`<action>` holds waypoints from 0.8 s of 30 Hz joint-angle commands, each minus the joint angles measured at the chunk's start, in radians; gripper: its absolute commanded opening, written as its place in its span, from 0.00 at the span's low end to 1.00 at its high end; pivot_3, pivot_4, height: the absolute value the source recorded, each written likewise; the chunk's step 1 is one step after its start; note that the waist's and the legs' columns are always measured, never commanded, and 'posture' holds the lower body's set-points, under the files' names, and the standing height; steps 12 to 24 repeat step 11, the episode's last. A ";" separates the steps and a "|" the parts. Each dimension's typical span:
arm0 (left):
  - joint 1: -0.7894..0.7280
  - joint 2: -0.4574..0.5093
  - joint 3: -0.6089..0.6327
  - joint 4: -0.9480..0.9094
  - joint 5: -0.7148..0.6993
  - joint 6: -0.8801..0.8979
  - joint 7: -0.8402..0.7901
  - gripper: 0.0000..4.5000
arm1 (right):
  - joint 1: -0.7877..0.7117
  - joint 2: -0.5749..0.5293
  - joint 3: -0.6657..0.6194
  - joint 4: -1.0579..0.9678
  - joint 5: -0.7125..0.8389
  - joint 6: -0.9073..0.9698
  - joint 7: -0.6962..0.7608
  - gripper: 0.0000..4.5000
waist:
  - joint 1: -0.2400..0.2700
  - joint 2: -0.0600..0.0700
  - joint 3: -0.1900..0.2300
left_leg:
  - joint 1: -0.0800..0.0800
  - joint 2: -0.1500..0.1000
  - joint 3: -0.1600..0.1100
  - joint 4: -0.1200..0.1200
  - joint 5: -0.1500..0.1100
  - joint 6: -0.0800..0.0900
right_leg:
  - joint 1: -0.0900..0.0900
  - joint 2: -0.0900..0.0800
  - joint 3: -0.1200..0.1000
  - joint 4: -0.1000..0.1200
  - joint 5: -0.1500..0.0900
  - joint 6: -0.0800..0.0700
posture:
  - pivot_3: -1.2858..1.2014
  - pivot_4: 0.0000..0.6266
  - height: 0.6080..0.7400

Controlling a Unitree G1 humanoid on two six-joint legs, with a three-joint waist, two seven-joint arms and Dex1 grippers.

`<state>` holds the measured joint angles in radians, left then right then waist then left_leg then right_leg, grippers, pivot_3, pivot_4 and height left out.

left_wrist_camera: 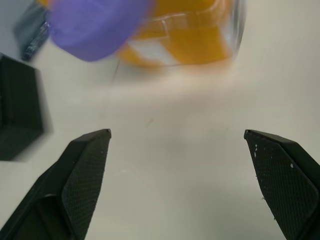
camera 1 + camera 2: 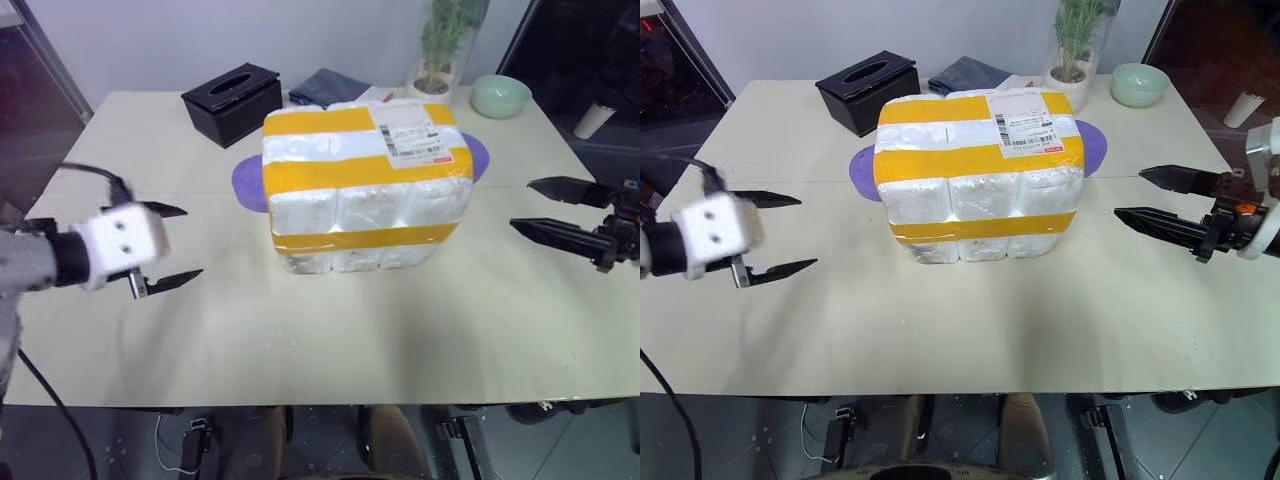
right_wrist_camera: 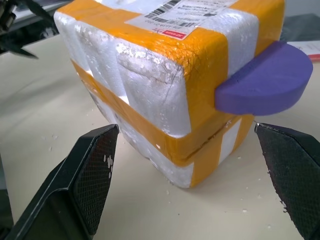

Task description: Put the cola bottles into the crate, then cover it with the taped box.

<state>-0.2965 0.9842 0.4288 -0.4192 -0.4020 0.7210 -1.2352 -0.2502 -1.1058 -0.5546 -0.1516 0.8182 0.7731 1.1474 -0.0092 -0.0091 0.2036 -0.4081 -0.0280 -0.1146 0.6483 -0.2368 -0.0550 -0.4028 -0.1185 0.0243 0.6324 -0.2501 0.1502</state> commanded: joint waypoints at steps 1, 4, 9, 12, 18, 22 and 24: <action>-0.188 0.043 0.065 0.164 -0.290 0.304 -0.039 0.99 | -0.036 -0.036 -0.004 -0.013 0.020 0.009 0.012 1.00 | -0.007 0.000 0.000 | 0.000 0.000 0.000 0.000 0.000 0.000 | 0.000 0.000 0.000 0.000 0.000 0.000 | 0.52 0.24 1.00; -0.281 0.113 -0.014 0.291 -0.337 0.343 -0.118 0.99 | -0.060 -0.048 0.013 -0.006 0.022 0.018 0.018 1.00 | -0.018 0.001 0.000 | 0.000 0.000 0.000 -0.001 0.000 0.000 | -0.001 0.000 0.000 0.001 0.000 0.000 | 0.52 0.24 1.00; -0.326 0.188 -0.139 0.369 -0.328 0.258 -0.232 0.99 | -0.072 -0.059 0.041 -0.002 0.014 0.021 0.037 1.00 | -0.034 0.001 0.000 | 0.001 0.001 0.000 -0.004 0.000 0.000 | -0.002 0.001 0.000 0.001 0.000 0.000 | 0.52 0.24 1.00; -0.348 0.196 -0.178 0.383 -0.320 0.230 -0.255 0.99 | -0.082 -0.058 0.053 0.000 0.015 0.024 0.038 1.00 | -0.034 0.001 0.000 | 0.001 0.001 0.000 -0.004 0.000 0.000 | -0.002 0.001 0.000 0.001 0.000 -0.001 | 0.52 0.24 1.00; -0.348 0.196 -0.178 0.383 -0.320 0.230 -0.255 0.99 | -0.082 -0.058 0.053 0.000 0.015 0.024 0.038 1.00 | -0.034 0.001 0.000 | 0.001 0.001 0.000 -0.004 0.000 0.000 | -0.002 0.001 0.000 0.001 0.000 -0.001 | 0.52 0.24 1.00; -0.348 0.196 -0.178 0.383 -0.320 0.230 -0.255 0.99 | -0.082 -0.058 0.053 0.000 0.015 0.024 0.038 1.00 | -0.034 0.001 0.000 | 0.001 0.001 0.000 -0.004 0.000 0.000 | -0.002 0.001 0.000 0.001 0.000 -0.001 | 0.52 0.24 1.00; -0.348 0.196 -0.178 0.383 -0.320 0.230 -0.255 0.99 | -0.082 -0.058 0.053 0.000 0.015 0.024 0.038 1.00 | -0.034 0.001 0.000 | 0.001 0.001 0.000 -0.004 0.000 0.000 | -0.002 0.001 0.000 0.001 0.000 -0.001 | 0.52 0.24 1.00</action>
